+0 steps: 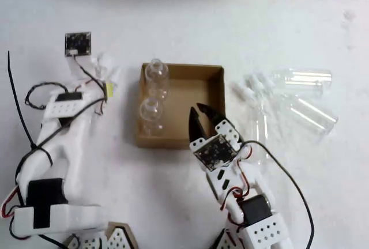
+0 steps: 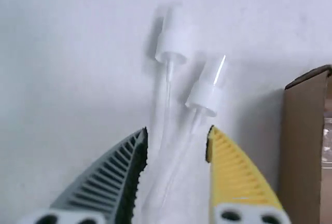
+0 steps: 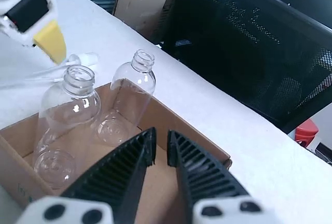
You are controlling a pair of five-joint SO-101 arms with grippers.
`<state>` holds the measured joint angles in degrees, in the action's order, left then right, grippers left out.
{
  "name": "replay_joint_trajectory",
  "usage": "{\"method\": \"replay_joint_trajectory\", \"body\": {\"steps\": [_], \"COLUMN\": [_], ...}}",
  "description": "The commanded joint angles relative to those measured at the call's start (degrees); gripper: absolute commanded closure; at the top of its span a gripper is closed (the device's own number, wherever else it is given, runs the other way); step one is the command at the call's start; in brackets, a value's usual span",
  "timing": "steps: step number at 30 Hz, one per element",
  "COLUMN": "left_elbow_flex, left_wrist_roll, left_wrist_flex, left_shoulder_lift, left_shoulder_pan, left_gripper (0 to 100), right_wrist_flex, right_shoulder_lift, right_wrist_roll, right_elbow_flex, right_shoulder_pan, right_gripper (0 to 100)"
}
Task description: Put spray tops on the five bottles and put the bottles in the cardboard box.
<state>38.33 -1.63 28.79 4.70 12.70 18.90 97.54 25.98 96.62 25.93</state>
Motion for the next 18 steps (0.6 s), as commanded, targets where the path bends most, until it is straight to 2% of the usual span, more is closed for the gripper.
{"method": "replay_joint_trajectory", "body": {"steps": [1,6,12,18], "left_elbow_flex": [-11.0,-23.7,-36.2,-47.4], "left_wrist_roll": [5.0,5.2,5.5,5.1], "left_wrist_flex": [7.4,16.4,23.1,29.5], "left_shoulder_lift": [-2.1,-13.0,-26.9,-34.9], "left_shoulder_pan": [-1.1,-1.3,-1.0,-0.6], "left_gripper": [83,80,80,80], "right_wrist_flex": [-1.5,-1.5,-1.5,-1.5], "right_shoulder_lift": [0.2,0.2,0.2,0.2], "right_wrist_roll": [0.4,0.4,0.4,0.4], "right_elbow_flex": [0.5,0.5,0.5,0.5], "right_shoulder_pan": [-0.6,-0.6,-0.6,-0.6], "right_gripper": [96.7,96.7,96.7,96.7]}}
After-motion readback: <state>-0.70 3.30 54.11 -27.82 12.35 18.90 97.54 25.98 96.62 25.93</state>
